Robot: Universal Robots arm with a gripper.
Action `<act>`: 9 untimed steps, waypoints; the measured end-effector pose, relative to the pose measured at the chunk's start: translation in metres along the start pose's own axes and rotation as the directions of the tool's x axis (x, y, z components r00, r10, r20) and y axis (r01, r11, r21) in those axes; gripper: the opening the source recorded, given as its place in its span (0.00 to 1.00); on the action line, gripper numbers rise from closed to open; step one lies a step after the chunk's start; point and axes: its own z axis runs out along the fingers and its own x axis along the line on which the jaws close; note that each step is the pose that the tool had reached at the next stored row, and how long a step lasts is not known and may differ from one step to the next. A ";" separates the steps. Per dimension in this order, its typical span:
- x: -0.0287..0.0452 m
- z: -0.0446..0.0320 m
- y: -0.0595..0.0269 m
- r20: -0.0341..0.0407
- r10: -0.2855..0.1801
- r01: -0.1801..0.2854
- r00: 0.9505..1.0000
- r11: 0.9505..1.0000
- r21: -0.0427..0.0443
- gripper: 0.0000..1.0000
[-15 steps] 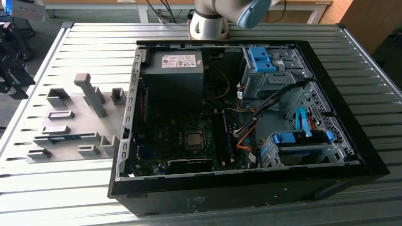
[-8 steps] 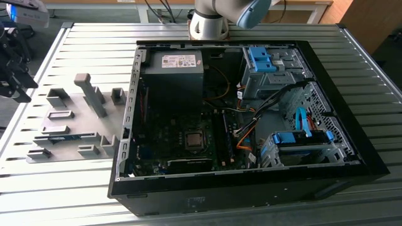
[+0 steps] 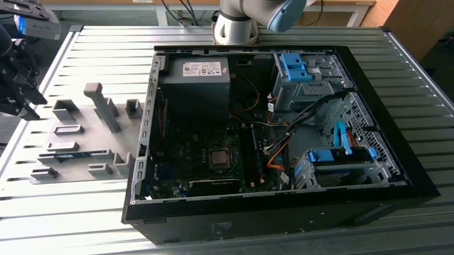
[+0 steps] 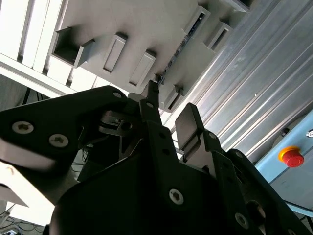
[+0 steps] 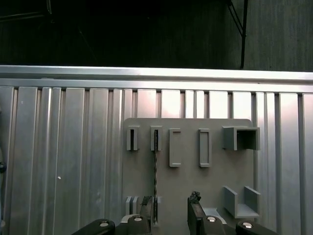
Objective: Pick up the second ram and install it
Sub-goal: 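Pick up the second ram and move it above second insertion slot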
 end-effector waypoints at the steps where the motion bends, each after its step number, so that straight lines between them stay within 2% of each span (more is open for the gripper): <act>1: 0.0000 0.0000 0.0000 0.000 0.000 0.000 1.000 1.000 0.000 0.42; 6: 0.0000 0.0003 0.0000 0.000 0.000 0.000 1.000 1.000 0.000 0.42; 9: 0.0004 0.0035 -0.0001 0.000 0.000 0.000 1.000 1.000 0.000 0.42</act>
